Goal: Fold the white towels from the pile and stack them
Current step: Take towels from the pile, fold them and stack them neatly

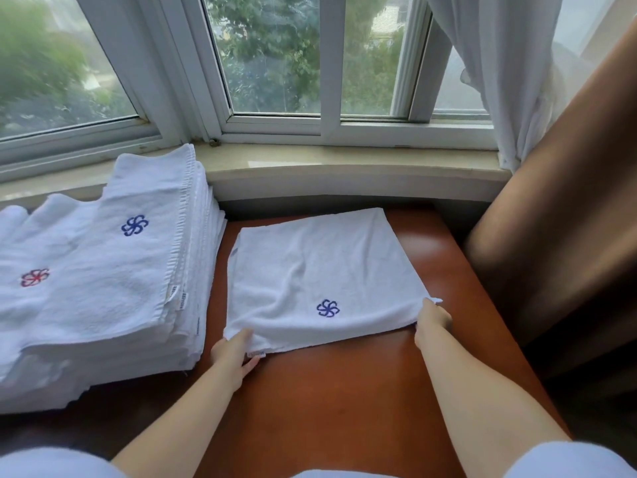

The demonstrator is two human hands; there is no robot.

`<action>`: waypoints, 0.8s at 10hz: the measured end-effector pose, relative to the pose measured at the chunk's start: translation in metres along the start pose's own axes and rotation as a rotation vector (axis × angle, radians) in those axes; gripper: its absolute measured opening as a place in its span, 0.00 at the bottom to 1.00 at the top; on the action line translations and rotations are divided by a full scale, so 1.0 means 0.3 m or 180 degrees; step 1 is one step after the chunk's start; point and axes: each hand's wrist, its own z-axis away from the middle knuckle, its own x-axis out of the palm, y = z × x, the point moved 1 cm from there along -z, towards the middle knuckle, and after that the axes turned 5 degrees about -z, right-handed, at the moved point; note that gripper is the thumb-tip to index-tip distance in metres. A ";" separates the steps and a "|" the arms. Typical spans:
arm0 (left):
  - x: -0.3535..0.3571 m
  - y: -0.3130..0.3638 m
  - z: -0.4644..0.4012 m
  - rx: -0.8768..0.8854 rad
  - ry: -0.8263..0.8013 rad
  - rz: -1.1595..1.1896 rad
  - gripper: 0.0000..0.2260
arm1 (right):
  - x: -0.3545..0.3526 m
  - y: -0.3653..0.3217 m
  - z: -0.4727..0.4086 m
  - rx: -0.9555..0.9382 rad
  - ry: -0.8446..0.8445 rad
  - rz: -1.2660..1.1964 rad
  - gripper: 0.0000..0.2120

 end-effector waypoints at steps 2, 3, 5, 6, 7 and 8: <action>-0.052 -0.007 -0.008 -0.0016 0.0258 0.0582 0.12 | -0.012 0.020 -0.035 -0.0056 0.0048 0.0190 0.17; -0.054 -0.036 -0.024 -0.0037 0.0121 0.0660 0.14 | 0.012 0.023 -0.016 -0.0039 0.0464 0.0152 0.18; 0.102 0.152 -0.017 0.0402 -0.0088 -0.0011 0.18 | 0.117 -0.156 0.025 -0.0190 0.0249 0.0693 0.20; 0.222 0.463 0.107 0.1712 -0.0214 -0.0040 0.14 | 0.267 -0.408 0.099 -0.1100 0.0133 0.0387 0.17; 0.231 0.755 0.216 0.2318 -0.0236 0.0887 0.22 | 0.321 -0.656 0.171 -0.1864 0.0227 -0.0298 0.13; 0.186 0.846 0.257 0.2660 -0.0229 0.1222 0.23 | 0.306 -0.764 0.199 -0.2183 0.0446 -0.0734 0.12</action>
